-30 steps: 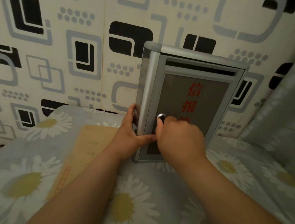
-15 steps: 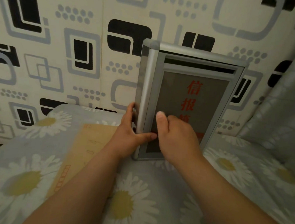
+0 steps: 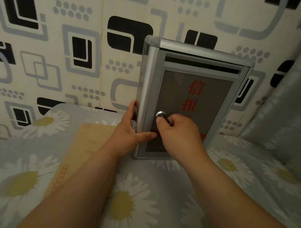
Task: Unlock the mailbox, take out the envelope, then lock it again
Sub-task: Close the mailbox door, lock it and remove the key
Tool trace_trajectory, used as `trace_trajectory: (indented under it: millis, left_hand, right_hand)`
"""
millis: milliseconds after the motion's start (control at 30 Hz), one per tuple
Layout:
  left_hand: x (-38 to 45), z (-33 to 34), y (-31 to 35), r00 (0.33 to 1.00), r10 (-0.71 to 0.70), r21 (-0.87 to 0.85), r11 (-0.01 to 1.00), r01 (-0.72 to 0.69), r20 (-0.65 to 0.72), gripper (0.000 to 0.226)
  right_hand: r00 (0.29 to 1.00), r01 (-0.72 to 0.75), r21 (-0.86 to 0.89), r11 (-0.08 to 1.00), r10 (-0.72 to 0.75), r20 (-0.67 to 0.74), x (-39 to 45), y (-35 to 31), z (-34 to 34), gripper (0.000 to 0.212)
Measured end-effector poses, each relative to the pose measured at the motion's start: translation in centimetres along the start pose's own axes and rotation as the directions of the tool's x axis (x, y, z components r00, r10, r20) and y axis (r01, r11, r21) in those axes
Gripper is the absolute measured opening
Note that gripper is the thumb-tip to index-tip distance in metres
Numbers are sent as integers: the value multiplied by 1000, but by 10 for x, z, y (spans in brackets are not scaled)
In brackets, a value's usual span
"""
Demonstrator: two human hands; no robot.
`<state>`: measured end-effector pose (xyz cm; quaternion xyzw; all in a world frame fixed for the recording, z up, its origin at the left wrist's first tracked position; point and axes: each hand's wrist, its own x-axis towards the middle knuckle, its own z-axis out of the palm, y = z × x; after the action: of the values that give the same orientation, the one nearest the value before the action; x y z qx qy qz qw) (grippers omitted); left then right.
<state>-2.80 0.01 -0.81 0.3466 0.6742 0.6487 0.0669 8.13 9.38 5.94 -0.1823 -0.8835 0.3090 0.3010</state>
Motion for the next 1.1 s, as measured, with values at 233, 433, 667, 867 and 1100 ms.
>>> trace_trajectory:
  millis: [233, 433, 667, 867, 1100]
  left_hand:
    - [1, 1, 1, 1000, 1, -26, 1000, -1, -2, 103]
    - [0, 0, 0, 1000, 1, -27, 1000, -2, -15, 100]
    - [0, 1, 2, 1000, 0, -7, 1000, 0, -16, 98]
    - [-2, 3, 4, 1000, 6, 35, 999, -5, -30, 96]
    - [-8, 8, 10, 996, 34, 117, 993, -25, -81, 88]
  right_hand:
    - [993, -101, 185, 978, 88, 80, -5, -1, -3, 36]
    - [989, -131, 233, 964, 112, 93, -10, 2, -1, 34]
    - [996, -59, 113, 992, 52, 68, -14, 8, 2, 30]
    - [995, -77, 143, 987, 67, 75, -18, 12, -1, 28]
    - [990, -100, 176, 979, 80, 116, -22, 13, -7, 25]
